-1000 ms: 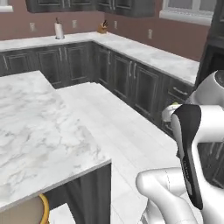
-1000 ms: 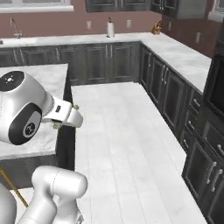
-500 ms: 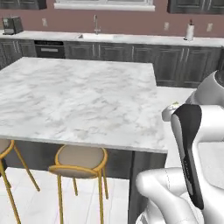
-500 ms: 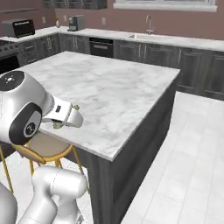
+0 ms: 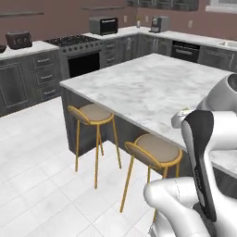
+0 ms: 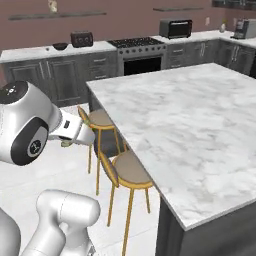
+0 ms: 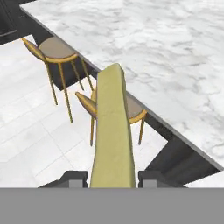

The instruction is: Pick the egg and butter from the fridge and place them by the bowl for mixing.

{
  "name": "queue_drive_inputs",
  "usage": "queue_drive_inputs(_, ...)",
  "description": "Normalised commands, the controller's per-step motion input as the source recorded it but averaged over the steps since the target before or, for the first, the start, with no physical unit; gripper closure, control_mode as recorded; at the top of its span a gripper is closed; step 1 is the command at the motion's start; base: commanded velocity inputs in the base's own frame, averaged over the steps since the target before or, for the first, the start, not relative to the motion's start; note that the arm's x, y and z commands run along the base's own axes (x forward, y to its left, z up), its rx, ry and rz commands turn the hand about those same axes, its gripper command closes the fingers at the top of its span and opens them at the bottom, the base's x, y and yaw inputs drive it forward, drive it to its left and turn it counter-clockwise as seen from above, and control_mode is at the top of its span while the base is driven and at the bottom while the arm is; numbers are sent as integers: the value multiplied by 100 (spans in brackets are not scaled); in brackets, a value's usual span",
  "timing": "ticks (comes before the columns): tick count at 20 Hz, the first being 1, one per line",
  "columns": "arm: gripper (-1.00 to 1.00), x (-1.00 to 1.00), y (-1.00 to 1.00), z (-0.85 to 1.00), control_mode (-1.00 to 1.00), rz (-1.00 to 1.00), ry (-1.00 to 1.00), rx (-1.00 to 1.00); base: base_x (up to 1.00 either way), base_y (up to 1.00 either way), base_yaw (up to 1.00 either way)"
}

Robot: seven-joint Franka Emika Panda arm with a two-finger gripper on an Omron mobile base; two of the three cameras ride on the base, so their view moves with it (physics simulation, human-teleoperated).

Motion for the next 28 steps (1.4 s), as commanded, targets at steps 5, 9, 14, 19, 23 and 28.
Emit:
queue_drive_inputs(5, 100, 0, 0, 0, 100, 0, 0, 0, -1, 42, 96)
queue_drive_inputs(9, 100, 0, 0, 0, 100, 0, 0, 0, 36, 58, 78)
queue_drive_inputs(14, 100, 0, 0, 0, 100, 0, 0, 0, 98, 37, 44)
queue_drive_inputs(19, 100, 0, 0, 0, 100, 0, 0, 0, 100, 0, 2)
queue_drive_inputs(23, 100, 0, 0, 0, 100, 0, 0, 0, 100, -2, -1)
queue_drive_inputs(28, 100, 0, 0, 0, 100, 0, 0, 0, 100, 0, -4)
